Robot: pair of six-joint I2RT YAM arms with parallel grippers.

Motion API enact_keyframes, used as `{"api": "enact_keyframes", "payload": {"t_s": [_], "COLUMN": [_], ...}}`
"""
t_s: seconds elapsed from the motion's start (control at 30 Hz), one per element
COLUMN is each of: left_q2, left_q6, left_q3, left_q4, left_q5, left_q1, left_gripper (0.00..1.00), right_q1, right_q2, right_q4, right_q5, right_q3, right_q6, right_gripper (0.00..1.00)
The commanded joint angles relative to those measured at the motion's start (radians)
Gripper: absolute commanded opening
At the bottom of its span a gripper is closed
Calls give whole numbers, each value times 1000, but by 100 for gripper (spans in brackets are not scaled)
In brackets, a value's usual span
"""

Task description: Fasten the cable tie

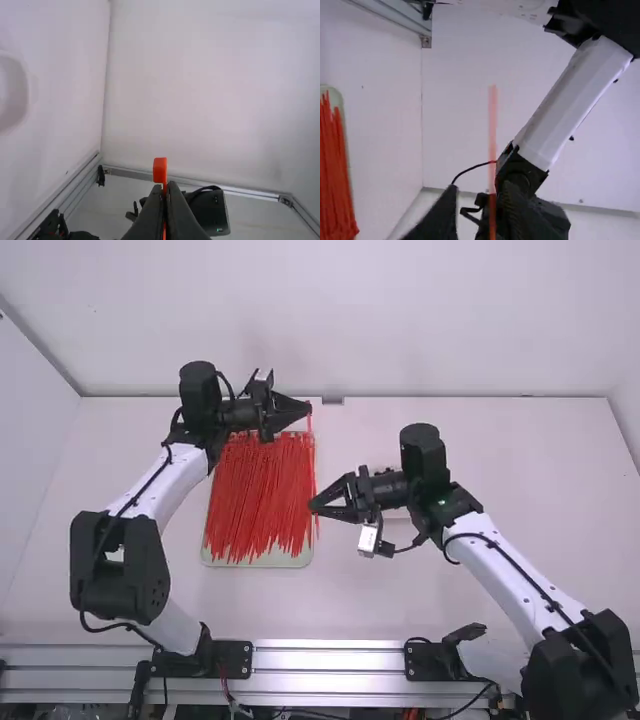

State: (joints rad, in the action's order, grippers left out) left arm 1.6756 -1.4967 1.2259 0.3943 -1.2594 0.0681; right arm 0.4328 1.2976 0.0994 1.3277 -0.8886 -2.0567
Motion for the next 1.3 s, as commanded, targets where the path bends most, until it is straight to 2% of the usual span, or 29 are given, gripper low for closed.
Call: {"api": "enact_keyframes", "payload": {"t_s": [0.0, 0.17, 0.2, 0.23, 0.97, 1.0, 1.07, 1.2, 1.27], "left_q2": [-5, -5, -5, -5, -5, -5, -5, -5, -5], "left_q6": [2, 7, 25, 31, 92, 92, 101, 203, 334], "left_q3": [30, 30, 30, 30, 30, 30, 30, 30, 30], "left_q4": [7, 6, 6, 6, 5, 3, 5, 6, 2], "left_q5": [23, 21, 18, 19, -34, -34, -34, -17, 24], "left_q1": [3, 0, 0, 1, 8, 13, 14, 16, 17], "left_gripper": [2, 2, 2, 2, 2, 2, 2, 2, 2], "right_q1": [-8, -8, -8, -9, -8, -7, -7, -8, -7], "right_q2": [4, 4, 4, 4, 4, 4, 4, 4, 4], "right_q4": [-2, -1, -1, -1, 24, 24, 24, 42, 56], "right_q5": [31, 34, 34, 34, 34, 34, 34, 37, 37], "right_q3": [0, 0, 0, 0, 0, 0, 0, 0, 0], "right_q6": [-12, -13, -13, -13, -11, -8, 1, 164, 338], "right_gripper": [16, 14, 9, 9, 11, 0, 0, 0, 0]}}
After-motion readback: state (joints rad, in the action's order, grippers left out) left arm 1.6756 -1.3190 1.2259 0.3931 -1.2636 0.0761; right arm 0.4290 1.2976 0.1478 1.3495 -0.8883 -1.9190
